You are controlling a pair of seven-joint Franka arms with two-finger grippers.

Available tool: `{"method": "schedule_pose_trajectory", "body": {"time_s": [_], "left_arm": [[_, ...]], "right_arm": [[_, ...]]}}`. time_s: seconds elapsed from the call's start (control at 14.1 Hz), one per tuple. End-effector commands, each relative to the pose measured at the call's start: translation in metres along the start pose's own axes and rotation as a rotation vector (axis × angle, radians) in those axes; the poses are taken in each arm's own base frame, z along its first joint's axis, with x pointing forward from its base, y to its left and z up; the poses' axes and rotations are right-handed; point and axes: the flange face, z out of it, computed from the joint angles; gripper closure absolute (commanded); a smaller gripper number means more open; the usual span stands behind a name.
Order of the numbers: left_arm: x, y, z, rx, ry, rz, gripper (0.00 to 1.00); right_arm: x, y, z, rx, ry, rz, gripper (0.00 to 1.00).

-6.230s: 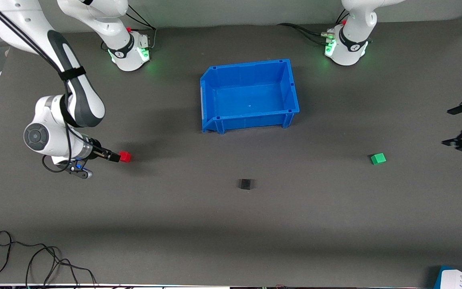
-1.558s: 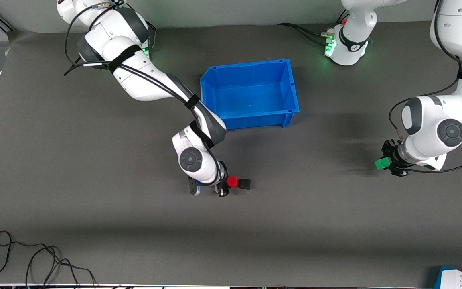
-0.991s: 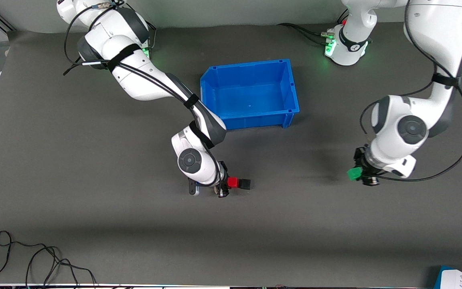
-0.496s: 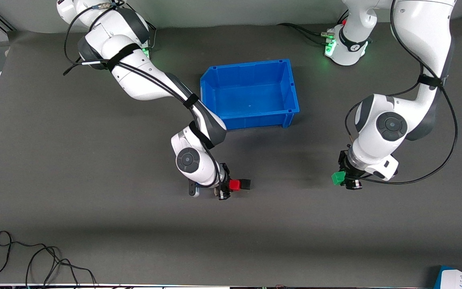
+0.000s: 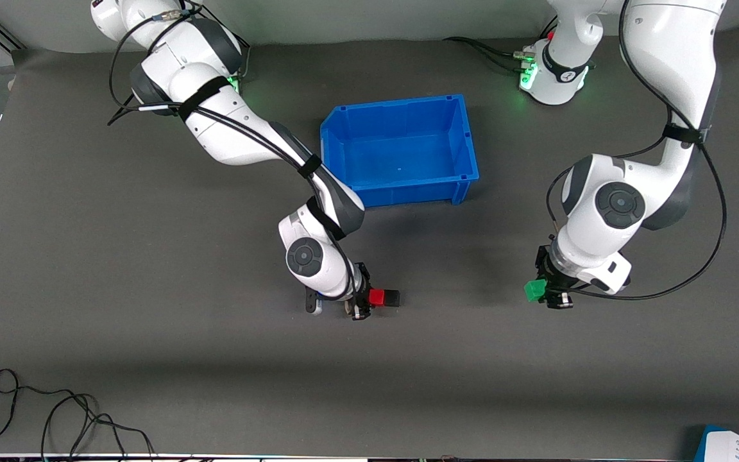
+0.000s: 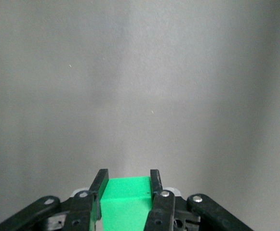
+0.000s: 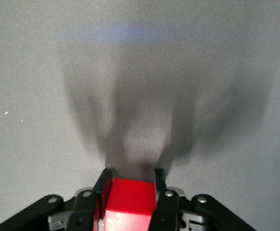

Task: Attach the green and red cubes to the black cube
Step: 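Carry the green cube toward the black cube with the left gripper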

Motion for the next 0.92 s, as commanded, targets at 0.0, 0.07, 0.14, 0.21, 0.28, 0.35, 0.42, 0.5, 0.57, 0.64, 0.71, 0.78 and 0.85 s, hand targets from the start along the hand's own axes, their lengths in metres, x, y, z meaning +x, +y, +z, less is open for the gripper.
{"method": "schedule_pose_trajectory", "body": {"time_s": [0.0,0.07,0.14,0.21,0.28,0.35,0.42,0.5,0.57,0.64,0.71,0.78,0.85], "left_arm": [[-0.026,0.010,0.008,-0.005,-0.021,0.006,1.00],[-0.036,0.013,0.011,-0.005,-0.032,0.015,1.00],[-0.045,0.014,0.014,-0.003,-0.042,0.020,1.00],[-0.054,0.014,0.017,0.000,-0.051,0.020,1.00],[-0.067,0.011,0.019,-0.001,-0.059,0.028,1.00],[-0.078,0.006,0.022,0.002,-0.061,0.041,1.00],[-0.082,0.006,0.023,0.000,-0.064,0.046,1.00],[-0.091,0.004,0.026,0.002,-0.069,0.056,1.00],[-0.100,0.002,0.030,0.003,-0.072,0.061,1.00],[-0.110,0.001,0.036,0.007,-0.075,0.065,1.00],[-0.117,0.000,0.041,0.008,-0.079,0.067,1.00],[-0.125,-0.003,0.047,0.013,-0.081,0.076,1.00],[-0.130,-0.006,0.053,0.020,-0.082,0.082,1.00]], "right_arm": [[-0.007,0.000,0.005,0.010,-0.011,0.015,0.82],[-0.007,0.000,0.005,0.010,-0.011,0.013,0.82],[-0.007,-0.001,0.004,0.012,-0.012,0.011,0.82],[-0.008,-0.001,0.003,0.013,-0.013,0.010,0.82],[-0.008,-0.001,0.003,0.013,-0.012,0.004,0.82],[-0.008,-0.001,0.003,0.014,-0.007,-0.005,0.82],[-0.009,0.000,0.004,0.013,-0.007,-0.020,0.82],[-0.015,0.004,0.005,0.011,-0.008,-0.040,0.82],[-0.017,0.005,0.005,0.012,-0.009,-0.054,0.82],[-0.019,0.007,0.006,0.012,-0.009,-0.075,0.82],[-0.024,0.010,0.011,0.017,-0.013,-0.084,0.82],[-0.033,0.013,0.015,0.032,-0.027,-0.093,0.82],[-0.034,0.014,0.017,0.035,-0.028,-0.095,0.83]]}}
